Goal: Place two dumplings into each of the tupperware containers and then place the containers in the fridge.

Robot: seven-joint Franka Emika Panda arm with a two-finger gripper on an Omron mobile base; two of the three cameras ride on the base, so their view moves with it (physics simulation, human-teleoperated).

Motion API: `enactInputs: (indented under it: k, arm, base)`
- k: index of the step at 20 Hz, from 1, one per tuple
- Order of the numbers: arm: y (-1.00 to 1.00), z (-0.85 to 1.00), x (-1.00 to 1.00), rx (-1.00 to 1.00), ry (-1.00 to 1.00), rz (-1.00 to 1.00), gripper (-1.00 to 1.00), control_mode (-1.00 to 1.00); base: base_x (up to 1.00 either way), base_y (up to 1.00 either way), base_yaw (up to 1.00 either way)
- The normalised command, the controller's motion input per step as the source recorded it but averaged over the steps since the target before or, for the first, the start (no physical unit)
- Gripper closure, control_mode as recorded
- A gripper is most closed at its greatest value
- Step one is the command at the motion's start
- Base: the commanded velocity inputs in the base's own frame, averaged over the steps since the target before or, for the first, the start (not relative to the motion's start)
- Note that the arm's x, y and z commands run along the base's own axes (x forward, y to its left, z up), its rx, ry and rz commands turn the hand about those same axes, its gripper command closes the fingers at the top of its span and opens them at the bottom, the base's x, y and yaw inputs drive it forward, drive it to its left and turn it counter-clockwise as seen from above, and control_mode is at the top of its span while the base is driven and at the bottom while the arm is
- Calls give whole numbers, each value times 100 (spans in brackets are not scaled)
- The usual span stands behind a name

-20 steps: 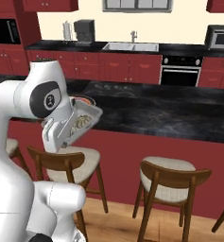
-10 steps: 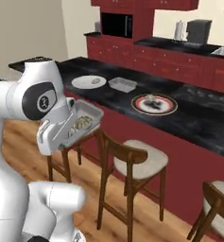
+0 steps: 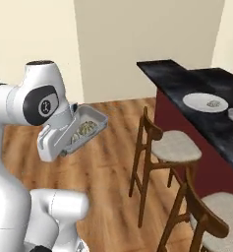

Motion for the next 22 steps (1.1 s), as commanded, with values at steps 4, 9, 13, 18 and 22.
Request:
enactInputs:
  k: [4,9,13,18,22]
  arm:
    - [0,0,0,0,0,0,100,100]
    - [0,0,0,0,0,0,100,100]
    - [0,0,0,0,0,0,100,100]
    - [0,0,0,0,0,0,100,100]
    - [0,0,0,0,0,0,100,100]
  base:
    - [0,0,100]
    - [-4,0,100]
    - [-8,0,100]
    - [-12,0,100]
    - [-12,0,100]
